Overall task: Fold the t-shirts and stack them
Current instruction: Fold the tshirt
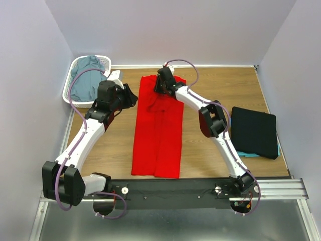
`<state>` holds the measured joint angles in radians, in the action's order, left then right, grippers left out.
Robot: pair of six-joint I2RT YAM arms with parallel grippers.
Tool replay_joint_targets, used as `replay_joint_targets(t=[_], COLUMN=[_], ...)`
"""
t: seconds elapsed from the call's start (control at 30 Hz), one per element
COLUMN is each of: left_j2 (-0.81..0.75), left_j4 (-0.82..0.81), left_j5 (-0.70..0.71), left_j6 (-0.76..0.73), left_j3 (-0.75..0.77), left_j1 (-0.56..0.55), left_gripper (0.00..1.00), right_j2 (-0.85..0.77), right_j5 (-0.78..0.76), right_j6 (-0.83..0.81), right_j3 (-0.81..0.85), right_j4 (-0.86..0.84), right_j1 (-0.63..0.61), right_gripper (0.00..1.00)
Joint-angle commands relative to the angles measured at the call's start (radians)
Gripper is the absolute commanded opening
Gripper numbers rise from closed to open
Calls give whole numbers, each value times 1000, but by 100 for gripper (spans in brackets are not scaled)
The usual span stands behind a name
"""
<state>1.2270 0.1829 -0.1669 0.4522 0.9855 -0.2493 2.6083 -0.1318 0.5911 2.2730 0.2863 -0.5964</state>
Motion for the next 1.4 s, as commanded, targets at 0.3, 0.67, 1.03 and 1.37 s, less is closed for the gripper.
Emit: replay_joint_targets(t=[0.3, 0.67, 1.03, 1.37], left_j2=[19, 28, 45, 48], left_j4=[-10, -22, -37, -42], left_j5=[-25, -11, -5, -6], left_j6=[-23, -27, -30, -35], left_j3=[-25, -41, -64, -73], left_j1=[7, 7, 12, 16], left_gripper=[44, 44, 44, 44], right_j2=[-42, -70, -54, -68], right_j5=[-77, -97, -65, -121], right_j6=[-27, -53, -77, -76], right_j3=[-79, -84, -96, -121], right_j4=[1, -3, -3, -4], right_j1=[-3, -13, -55, -72], right_gripper=[42, 42, 42, 25])
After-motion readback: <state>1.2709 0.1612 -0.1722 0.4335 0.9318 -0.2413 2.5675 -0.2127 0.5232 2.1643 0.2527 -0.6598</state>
